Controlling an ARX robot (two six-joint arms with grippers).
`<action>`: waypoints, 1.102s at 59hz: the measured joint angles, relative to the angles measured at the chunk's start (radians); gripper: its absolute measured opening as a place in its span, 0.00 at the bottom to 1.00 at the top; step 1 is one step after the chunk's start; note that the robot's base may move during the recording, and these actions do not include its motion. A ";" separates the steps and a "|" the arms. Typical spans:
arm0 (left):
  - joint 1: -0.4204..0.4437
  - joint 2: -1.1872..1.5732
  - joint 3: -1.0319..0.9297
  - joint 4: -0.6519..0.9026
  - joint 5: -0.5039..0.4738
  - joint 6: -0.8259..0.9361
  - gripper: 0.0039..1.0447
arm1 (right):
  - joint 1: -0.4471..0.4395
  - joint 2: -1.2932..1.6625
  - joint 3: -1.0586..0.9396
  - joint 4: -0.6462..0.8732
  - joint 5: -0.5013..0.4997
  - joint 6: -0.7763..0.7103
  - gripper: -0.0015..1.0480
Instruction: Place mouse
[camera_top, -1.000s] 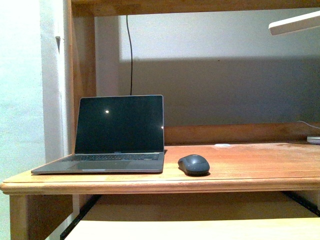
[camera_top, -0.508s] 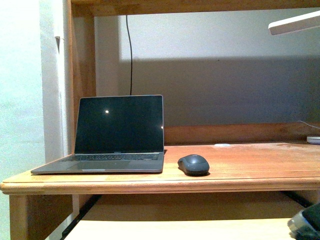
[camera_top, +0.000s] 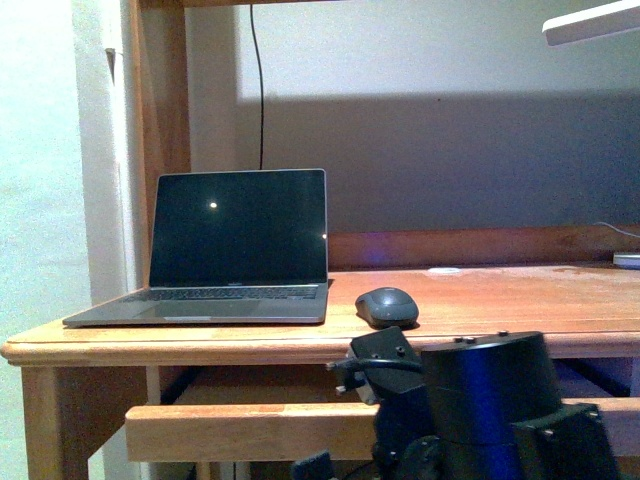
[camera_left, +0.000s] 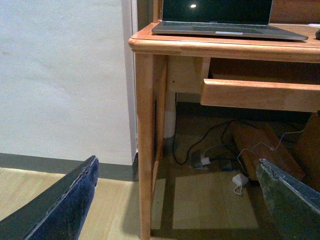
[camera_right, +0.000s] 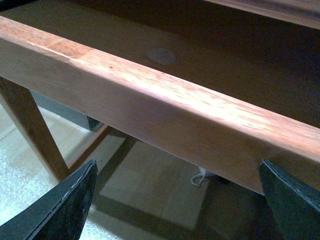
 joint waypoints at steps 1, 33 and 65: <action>0.000 0.000 0.000 0.000 0.000 0.000 0.93 | 0.002 0.006 0.010 -0.002 0.002 0.000 0.93; 0.000 0.000 0.000 0.000 0.000 0.000 0.93 | 0.049 0.119 0.202 -0.043 0.036 0.052 0.93; 0.000 0.000 0.000 0.000 0.000 0.000 0.93 | -0.253 -0.577 -0.394 -0.105 -0.291 0.113 0.93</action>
